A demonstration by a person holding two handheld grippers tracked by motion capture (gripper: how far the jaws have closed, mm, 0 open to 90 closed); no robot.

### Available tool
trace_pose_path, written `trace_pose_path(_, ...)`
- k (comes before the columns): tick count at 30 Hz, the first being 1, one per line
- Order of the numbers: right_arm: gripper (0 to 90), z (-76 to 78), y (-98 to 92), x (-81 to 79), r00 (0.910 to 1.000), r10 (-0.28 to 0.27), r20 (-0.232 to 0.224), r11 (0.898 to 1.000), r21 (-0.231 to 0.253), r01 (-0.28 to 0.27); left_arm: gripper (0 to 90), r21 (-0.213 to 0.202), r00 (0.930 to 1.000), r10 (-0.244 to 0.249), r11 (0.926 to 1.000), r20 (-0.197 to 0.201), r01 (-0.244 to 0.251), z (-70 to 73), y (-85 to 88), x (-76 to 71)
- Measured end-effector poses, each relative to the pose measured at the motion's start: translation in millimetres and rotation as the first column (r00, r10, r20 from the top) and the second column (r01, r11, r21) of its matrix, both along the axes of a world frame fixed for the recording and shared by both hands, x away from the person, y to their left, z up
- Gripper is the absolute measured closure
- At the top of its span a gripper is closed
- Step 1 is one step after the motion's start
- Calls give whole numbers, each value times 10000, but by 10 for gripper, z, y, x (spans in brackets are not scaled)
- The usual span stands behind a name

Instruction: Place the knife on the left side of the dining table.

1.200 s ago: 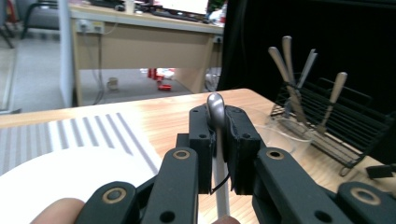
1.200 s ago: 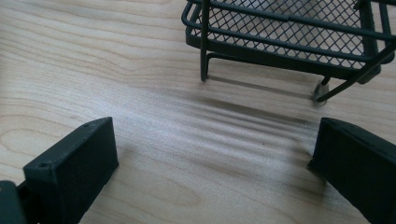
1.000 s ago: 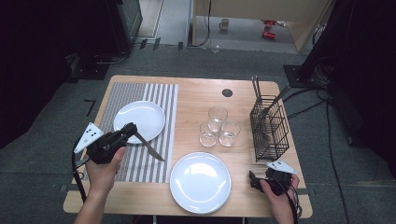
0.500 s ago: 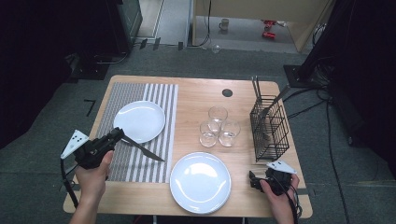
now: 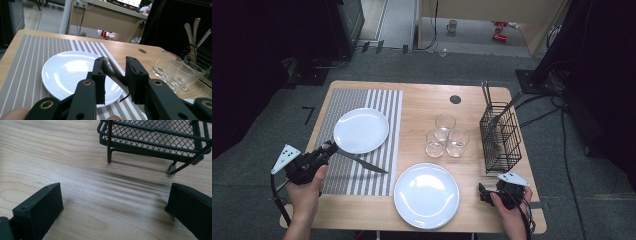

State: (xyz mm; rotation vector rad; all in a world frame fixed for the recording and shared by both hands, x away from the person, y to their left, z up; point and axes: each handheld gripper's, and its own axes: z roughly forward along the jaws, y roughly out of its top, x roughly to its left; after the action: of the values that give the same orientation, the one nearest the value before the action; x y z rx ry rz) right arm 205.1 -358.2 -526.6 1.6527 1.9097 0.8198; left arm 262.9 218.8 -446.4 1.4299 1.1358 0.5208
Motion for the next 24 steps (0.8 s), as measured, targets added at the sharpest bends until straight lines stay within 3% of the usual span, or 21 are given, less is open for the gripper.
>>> trace_pose_path(8,0,0,0,0,10000,2,1,10000,-3,-2,669,-18,9986,375,9993,-372,-375,-143,122,-5)
trace_pose_path(15,0,0,0,0,10000,0,0,10000,-1,0,667,-514,9968,380,9978,-701,-417,-245,207,21)
trace_pose_path(24,0,0,0,0,10000,1,0,10000,-2,-1,656,-710,9938,452,9961,-1016,-525,-333,270,53)
